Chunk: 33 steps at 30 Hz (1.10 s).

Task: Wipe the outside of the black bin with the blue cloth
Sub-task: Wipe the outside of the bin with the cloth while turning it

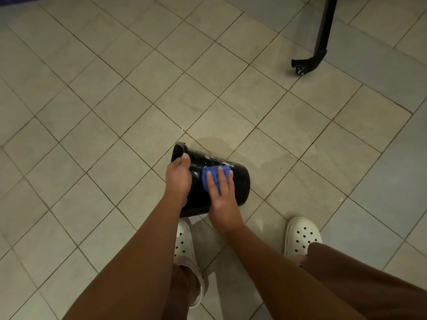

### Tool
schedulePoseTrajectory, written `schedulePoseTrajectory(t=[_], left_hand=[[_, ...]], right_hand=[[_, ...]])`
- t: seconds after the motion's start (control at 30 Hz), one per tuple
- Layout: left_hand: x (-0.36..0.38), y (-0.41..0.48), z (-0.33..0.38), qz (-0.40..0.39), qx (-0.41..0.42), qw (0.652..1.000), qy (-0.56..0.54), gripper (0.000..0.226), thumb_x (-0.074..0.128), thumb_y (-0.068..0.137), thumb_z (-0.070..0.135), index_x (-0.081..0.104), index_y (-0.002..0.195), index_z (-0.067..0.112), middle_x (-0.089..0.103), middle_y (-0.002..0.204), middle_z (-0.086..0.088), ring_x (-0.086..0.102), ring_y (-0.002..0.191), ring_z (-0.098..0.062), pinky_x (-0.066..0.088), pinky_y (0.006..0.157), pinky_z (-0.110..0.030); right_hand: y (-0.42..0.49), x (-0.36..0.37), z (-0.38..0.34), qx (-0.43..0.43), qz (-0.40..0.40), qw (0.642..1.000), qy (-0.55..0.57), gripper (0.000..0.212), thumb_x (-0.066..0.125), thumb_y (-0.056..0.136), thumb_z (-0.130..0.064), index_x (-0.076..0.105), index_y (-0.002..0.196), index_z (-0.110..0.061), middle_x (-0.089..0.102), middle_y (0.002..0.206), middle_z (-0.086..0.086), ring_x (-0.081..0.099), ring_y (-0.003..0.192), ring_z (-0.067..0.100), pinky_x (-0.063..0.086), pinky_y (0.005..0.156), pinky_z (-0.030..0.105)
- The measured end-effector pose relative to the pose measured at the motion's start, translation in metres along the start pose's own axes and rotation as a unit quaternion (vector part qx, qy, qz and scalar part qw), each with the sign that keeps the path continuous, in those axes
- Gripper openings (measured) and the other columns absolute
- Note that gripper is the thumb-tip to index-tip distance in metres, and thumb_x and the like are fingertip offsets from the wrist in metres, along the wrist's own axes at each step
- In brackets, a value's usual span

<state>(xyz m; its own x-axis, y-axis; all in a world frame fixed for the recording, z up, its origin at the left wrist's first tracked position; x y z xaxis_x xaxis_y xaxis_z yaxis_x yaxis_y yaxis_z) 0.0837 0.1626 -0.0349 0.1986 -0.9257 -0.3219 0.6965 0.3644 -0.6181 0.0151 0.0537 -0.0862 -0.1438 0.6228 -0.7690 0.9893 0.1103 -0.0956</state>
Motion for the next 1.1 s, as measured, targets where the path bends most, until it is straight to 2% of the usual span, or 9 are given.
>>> schedulePoseTrajectory(t=[0.1, 0.17, 0.27, 0.4, 0.53, 0.73, 0.9, 1.03, 1.1], left_hand=[[0.001, -0.002, -0.001, -0.005, -0.023, 0.999, -0.029, 0.035, 0.041, 0.106, 0.032, 0.067, 0.094, 0.012, 0.068, 0.093, -0.010, 0.064, 0.088, -0.026, 0.052, 0.074, -0.037], [0.002, -0.005, 0.000, -0.006, -0.033, 0.998, -0.044, 0.034, 0.042, 0.106, 0.032, 0.067, 0.104, 0.010, 0.067, 0.095, -0.011, 0.064, 0.088, -0.026, 0.048, 0.067, -0.033], [0.005, -0.006, 0.002, -0.019, -0.040, 0.998, -0.050, 0.034, 0.044, 0.104, 0.032, 0.067, 0.109, 0.008, 0.068, 0.101, -0.015, 0.065, 0.093, -0.031, 0.051, 0.071, -0.037], [0.006, -0.005, 0.003, -0.021, -0.046, 0.997, -0.057, 0.034, 0.045, 0.104, 0.030, 0.069, 0.094, 0.008, 0.070, 0.092, -0.014, 0.067, 0.091, -0.033, 0.055, 0.079, -0.041], [0.003, -0.002, -0.002, -0.035, -0.053, 0.997, -0.053, 0.038, 0.046, 0.103, 0.031, 0.071, 0.102, 0.002, 0.073, 0.101, -0.021, 0.070, 0.100, -0.038, 0.054, 0.095, -0.051], [0.009, -0.006, 0.000, -0.046, -0.036, 0.997, -0.056, 0.037, 0.040, 0.106, 0.030, 0.070, 0.106, 0.009, 0.073, 0.104, -0.014, 0.069, 0.102, -0.030, 0.055, 0.092, -0.043], [0.004, -0.003, -0.004, -0.035, -0.067, 0.995, -0.068, 0.037, 0.041, 0.104, 0.037, 0.067, 0.109, 0.011, 0.072, 0.109, -0.017, 0.069, 0.104, -0.033, 0.051, 0.100, -0.052], [0.005, -0.002, -0.006, -0.041, -0.080, 0.993, -0.081, 0.042, 0.043, 0.103, 0.038, 0.067, 0.111, 0.005, 0.071, 0.110, -0.022, 0.070, 0.103, -0.036, 0.052, 0.099, -0.052], [0.007, -0.003, -0.003, -0.050, -0.075, 0.992, -0.085, 0.041, 0.043, 0.104, 0.035, 0.068, 0.110, 0.003, 0.072, 0.109, -0.021, 0.070, 0.103, -0.035, 0.055, 0.095, -0.048]], right_hand=[[0.021, -0.010, 0.004, 0.013, -0.040, 0.999, 0.034, 0.081, 0.054, 0.087, -0.002, 0.006, 0.149, -0.021, 0.000, 0.157, 0.010, -0.012, 0.142, 0.033, 0.002, 0.114, 0.046], [0.025, -0.013, 0.011, 0.070, -0.038, 0.995, 0.057, 0.077, 0.051, 0.090, -0.005, 0.004, 0.149, -0.022, -0.004, 0.157, 0.008, -0.013, 0.142, 0.030, 0.001, 0.115, 0.042], [0.015, -0.012, 0.018, 0.135, -0.015, 0.989, 0.053, 0.077, 0.052, 0.090, -0.007, 0.003, 0.149, -0.016, -0.004, 0.156, 0.012, -0.009, 0.143, 0.034, 0.005, 0.115, 0.044], [-0.008, -0.001, 0.000, 0.046, 0.021, 0.999, 0.010, 0.088, 0.064, 0.074, 0.007, 0.019, 0.147, -0.012, 0.013, 0.154, 0.018, 0.009, 0.139, 0.044, 0.014, 0.104, 0.052], [0.003, 0.000, -0.018, -0.037, 0.010, 0.999, 0.005, 0.085, 0.062, 0.080, 0.000, 0.015, 0.149, -0.019, 0.007, 0.156, 0.013, -0.002, 0.141, 0.041, 0.014, 0.111, 0.058], [0.033, -0.016, -0.014, 0.043, -0.017, 0.996, 0.075, 0.080, 0.053, 0.086, -0.001, 0.009, 0.149, -0.027, -0.003, 0.157, 0.004, -0.013, 0.143, 0.029, 0.004, 0.117, 0.046], [-0.012, 0.006, -0.008, -0.042, -0.007, 0.999, 0.010, 0.090, 0.064, 0.076, 0.004, 0.017, 0.148, -0.025, 0.006, 0.156, 0.008, 0.002, 0.142, 0.039, 0.013, 0.108, 0.055], [-0.002, 0.001, -0.012, -0.053, -0.003, 0.999, 0.010, 0.087, 0.065, 0.079, -0.003, 0.016, 0.148, -0.024, 0.007, 0.156, 0.009, -0.003, 0.143, 0.037, 0.022, 0.109, 0.061], [0.018, -0.007, -0.016, -0.024, -0.023, 0.999, 0.020, 0.085, 0.061, 0.084, -0.007, 0.009, 0.148, -0.028, -0.002, 0.157, 0.006, -0.013, 0.142, 0.033, 0.017, 0.113, 0.057]])
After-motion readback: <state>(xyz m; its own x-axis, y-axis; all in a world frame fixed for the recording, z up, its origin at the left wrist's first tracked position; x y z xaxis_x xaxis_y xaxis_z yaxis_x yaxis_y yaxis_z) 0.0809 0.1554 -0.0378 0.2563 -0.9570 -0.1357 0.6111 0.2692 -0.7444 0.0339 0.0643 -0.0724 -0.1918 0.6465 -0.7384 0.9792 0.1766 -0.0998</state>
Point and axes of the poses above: each hand's wrist, its own y-axis towards the middle knuckle, its own x-axis out of the palm, z = x × y, the point moved 5 cm from there along y, towards the middle knuckle
